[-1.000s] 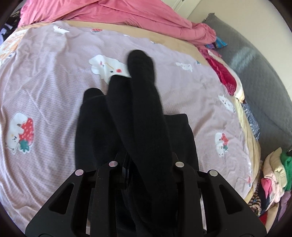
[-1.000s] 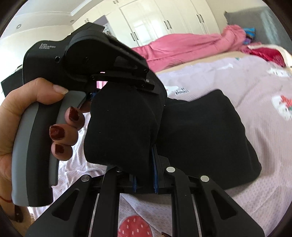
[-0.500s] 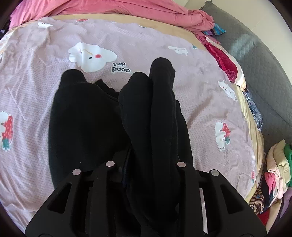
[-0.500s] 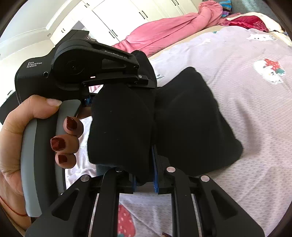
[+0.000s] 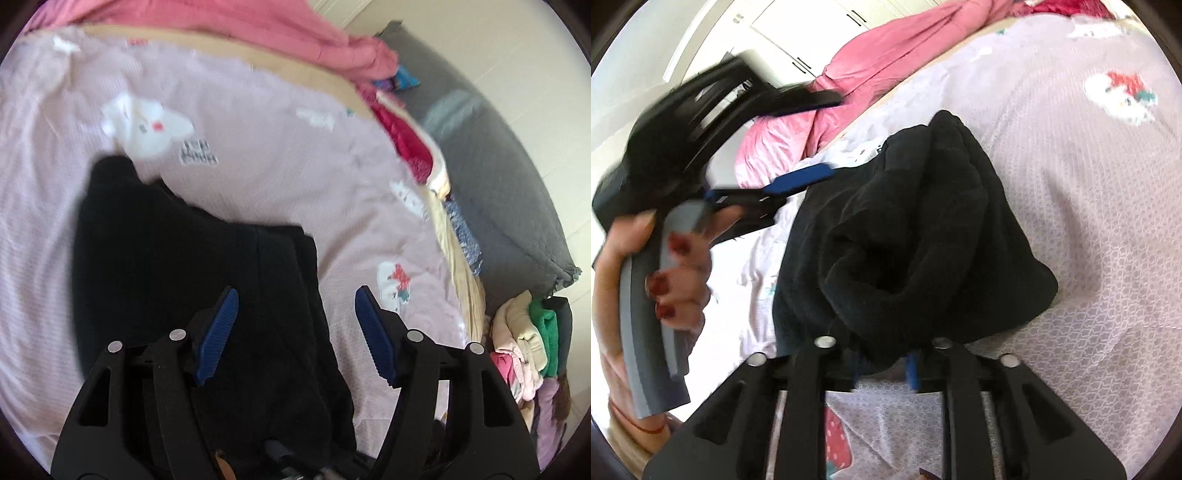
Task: Fold small clothes
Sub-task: 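Open the left gripper while the right gripper lays the fold down and opens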
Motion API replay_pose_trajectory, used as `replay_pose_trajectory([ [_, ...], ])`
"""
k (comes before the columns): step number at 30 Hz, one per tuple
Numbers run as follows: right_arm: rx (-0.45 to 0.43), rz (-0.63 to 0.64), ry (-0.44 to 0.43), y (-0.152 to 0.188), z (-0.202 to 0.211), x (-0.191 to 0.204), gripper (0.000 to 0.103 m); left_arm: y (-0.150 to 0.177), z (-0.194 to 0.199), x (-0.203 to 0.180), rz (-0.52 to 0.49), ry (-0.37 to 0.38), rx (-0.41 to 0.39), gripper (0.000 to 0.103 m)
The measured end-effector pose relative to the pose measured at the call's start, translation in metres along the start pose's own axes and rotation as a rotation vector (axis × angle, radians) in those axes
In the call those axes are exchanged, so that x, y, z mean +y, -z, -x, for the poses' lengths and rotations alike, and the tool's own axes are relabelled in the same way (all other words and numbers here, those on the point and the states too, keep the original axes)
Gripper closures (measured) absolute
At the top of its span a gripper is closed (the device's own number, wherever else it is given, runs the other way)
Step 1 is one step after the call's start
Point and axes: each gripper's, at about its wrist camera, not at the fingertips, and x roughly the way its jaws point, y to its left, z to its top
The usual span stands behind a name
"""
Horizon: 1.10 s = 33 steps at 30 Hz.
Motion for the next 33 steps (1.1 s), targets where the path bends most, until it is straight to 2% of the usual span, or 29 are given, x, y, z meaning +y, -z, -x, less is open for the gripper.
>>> replay_pose_trajectory([
  [2, 0.007, 0.004, -0.014, -0.002, 0.002, -0.002, 0.072, 0.004, 0.018, 0.011, -0.013, -0.036, -0.050, 0.042],
  [3, 0.003, 0.000, -0.022, -0.007, 0.003, -0.007, 0.069, 0.008, 0.027, 0.018, -0.023, -0.072, -0.075, 0.042],
  [4, 0.002, -0.002, -0.031, -0.008, 0.003, -0.007, 0.061, 0.013, 0.032, 0.024, -0.033, -0.106, -0.093, 0.041],
  [6, 0.006, 0.007, -0.040, -0.013, 0.004, -0.007, 0.055, 0.025, 0.039, 0.040, -0.047, -0.196, -0.114, 0.041],
  [8, 0.012, 0.021, -0.049, -0.018, 0.005, -0.007, 0.044, 0.030, 0.039, 0.054, -0.037, -0.225, -0.114, 0.041],
  [11, 0.015, 0.015, -0.070, -0.032, 0.000, -0.013, 0.033, 0.043, 0.044, 0.066, -0.038, -0.262, -0.134, 0.041],
  [15, 0.038, -0.033, -0.111, -0.049, -0.010, -0.022, 0.030, 0.057, 0.042, 0.067, -0.081, -0.280, -0.116, 0.041],
  [20, 0.051, -0.059, -0.097, -0.062, -0.016, -0.028, 0.030, 0.064, 0.037, 0.067, -0.118, -0.306, -0.106, 0.039],
  [21, 0.061, -0.053, -0.090, -0.063, -0.020, -0.027, 0.031, 0.064, 0.037, 0.065, -0.127, -0.311, -0.107, 0.039],
  [22, 0.066, -0.040, -0.080, -0.065, -0.022, -0.026, 0.039, 0.064, 0.036, 0.064, -0.134, -0.316, -0.107, 0.038],
  [23, 0.071, -0.013, -0.068, -0.066, -0.024, -0.023, 0.050, 0.063, 0.035, 0.064, -0.140, -0.318, -0.106, 0.038],
  [24, 0.071, 0.001, -0.072, -0.068, -0.029, -0.021, 0.056, 0.064, 0.034, 0.063, -0.145, -0.319, -0.103, 0.037],
  [25, 0.064, 0.010, -0.083, -0.068, -0.030, -0.021, 0.067, 0.065, 0.033, 0.063, -0.147, -0.323, -0.101, 0.035],
  [26, 0.051, 0.010, -0.093, -0.069, -0.029, -0.021, 0.072, 0.066, 0.033, 0.062, -0.150, -0.324, -0.101, 0.035],
  [30, 0.030, 0.051, -0.071, -0.069, -0.026, -0.018, 0.080, 0.068, 0.032, 0.060, -0.145, -0.320, -0.100, 0.035],
  [33, -0.008, 0.173, -0.002, -0.071, -0.015, 0.001, 0.082, 0.070, 0.031, 0.054, -0.149, -0.310, -0.094, 0.034],
])
